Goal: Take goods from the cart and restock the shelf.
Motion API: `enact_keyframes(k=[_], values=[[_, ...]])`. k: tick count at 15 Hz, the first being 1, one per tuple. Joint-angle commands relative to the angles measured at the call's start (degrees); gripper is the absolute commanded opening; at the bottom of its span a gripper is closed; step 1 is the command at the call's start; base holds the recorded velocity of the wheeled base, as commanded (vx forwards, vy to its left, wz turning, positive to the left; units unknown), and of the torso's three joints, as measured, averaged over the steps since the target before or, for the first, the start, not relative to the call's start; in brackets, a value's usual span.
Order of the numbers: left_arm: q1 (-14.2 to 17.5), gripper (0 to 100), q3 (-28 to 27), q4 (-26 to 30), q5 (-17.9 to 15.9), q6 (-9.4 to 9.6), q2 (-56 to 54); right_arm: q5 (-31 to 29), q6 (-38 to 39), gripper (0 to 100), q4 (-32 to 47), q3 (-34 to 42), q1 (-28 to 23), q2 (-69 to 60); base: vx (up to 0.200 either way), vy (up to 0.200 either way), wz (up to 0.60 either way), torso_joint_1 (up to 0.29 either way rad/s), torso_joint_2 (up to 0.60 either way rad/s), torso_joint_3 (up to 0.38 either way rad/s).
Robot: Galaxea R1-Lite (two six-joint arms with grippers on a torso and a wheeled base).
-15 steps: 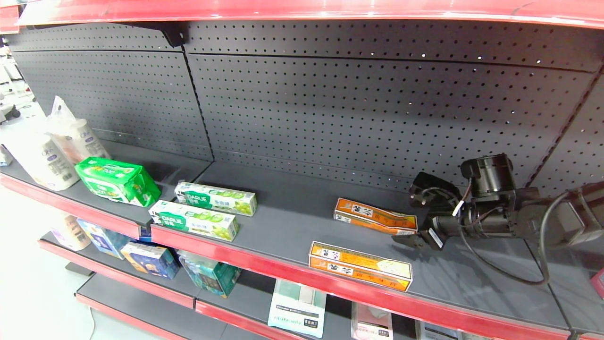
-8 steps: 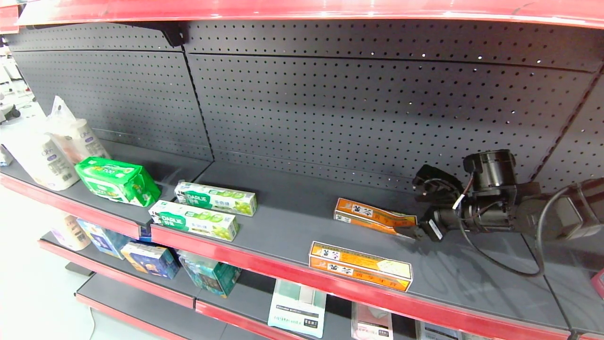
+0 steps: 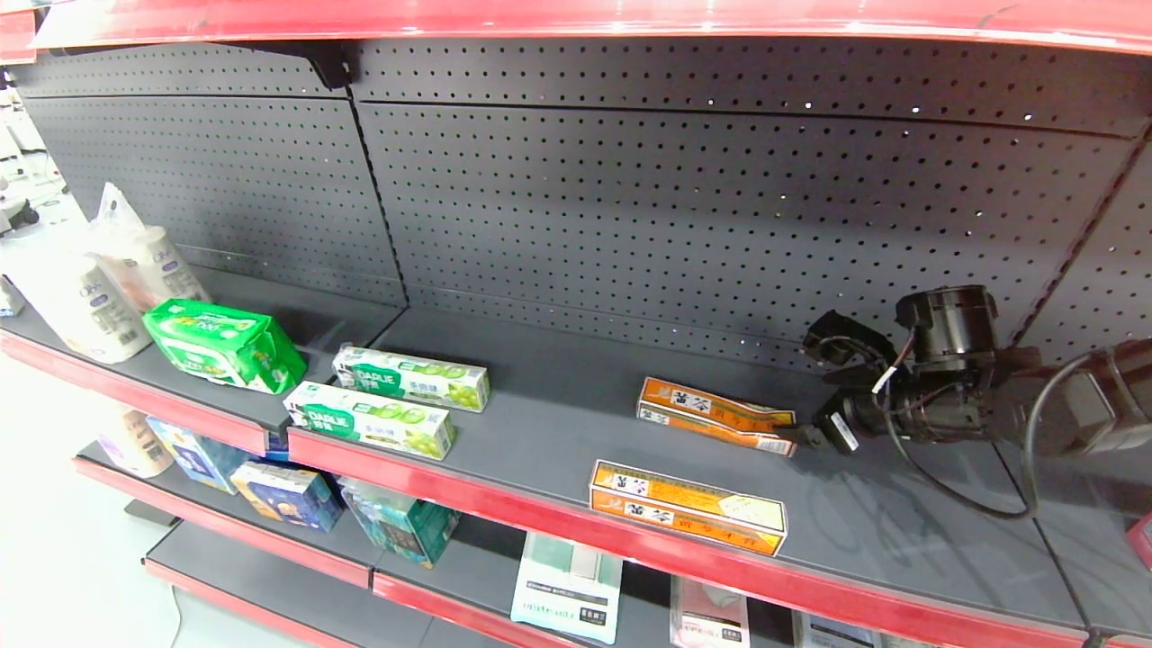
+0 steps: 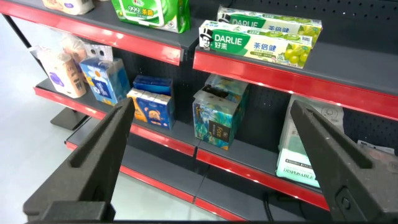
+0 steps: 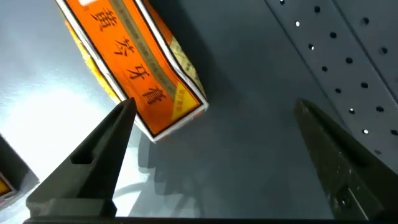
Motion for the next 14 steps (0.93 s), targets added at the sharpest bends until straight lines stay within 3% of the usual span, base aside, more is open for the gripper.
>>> enact_keyframes(k=[1,14], values=[[0.09,100,0.0,-0.02,0.02,0.0,0.09,-0.1,-0.03,100,-0.04,0.24,-0.1,0.35,0.0,0.0,0.0,0.0,0.0,0.0],[0.0,100,0.0,-0.02,0.02,0.0,0.09,-1.6,-0.38,100,-0.04,5.17,-0.02,-0.88,0.0,0.0,0.0,0.0,0.0,0.0]])
